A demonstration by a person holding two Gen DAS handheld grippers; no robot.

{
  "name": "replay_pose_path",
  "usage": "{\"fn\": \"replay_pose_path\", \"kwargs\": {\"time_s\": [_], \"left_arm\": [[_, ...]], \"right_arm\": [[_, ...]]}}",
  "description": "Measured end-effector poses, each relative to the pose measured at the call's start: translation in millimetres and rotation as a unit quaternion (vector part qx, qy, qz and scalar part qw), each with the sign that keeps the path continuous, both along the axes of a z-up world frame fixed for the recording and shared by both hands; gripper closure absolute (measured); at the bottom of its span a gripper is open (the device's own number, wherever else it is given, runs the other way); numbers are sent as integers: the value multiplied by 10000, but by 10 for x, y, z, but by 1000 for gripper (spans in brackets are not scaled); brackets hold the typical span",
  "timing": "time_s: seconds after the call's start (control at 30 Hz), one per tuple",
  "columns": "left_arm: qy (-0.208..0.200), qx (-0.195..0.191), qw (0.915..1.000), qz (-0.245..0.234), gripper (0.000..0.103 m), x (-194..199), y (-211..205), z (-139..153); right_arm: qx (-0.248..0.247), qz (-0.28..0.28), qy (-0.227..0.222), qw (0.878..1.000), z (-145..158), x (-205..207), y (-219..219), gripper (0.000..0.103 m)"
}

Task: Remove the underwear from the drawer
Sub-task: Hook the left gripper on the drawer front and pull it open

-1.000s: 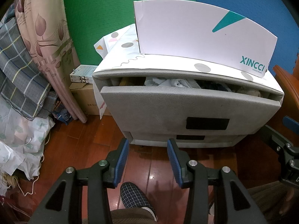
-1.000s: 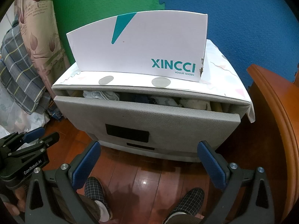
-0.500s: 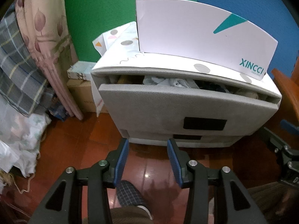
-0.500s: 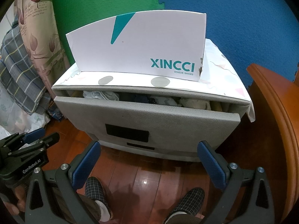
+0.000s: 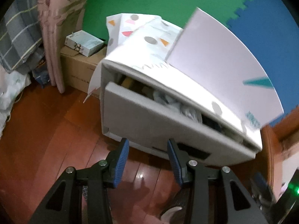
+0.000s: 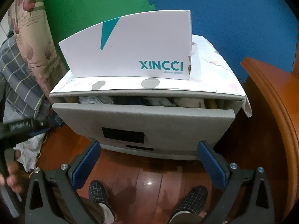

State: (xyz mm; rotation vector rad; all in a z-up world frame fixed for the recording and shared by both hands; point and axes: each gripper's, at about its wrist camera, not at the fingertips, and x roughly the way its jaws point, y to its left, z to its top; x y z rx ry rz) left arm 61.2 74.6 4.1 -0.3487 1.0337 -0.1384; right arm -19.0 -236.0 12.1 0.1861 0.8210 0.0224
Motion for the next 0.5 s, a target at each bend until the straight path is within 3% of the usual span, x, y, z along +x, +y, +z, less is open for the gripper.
{"fn": "replay_pose_path", "kwargs": {"time_s": [0.5], "left_arm": [[343,-492,9960,659,60,533,209,-154]], "right_arm": [[-7,-783,250,9966,-81,64,-283,1]]}}
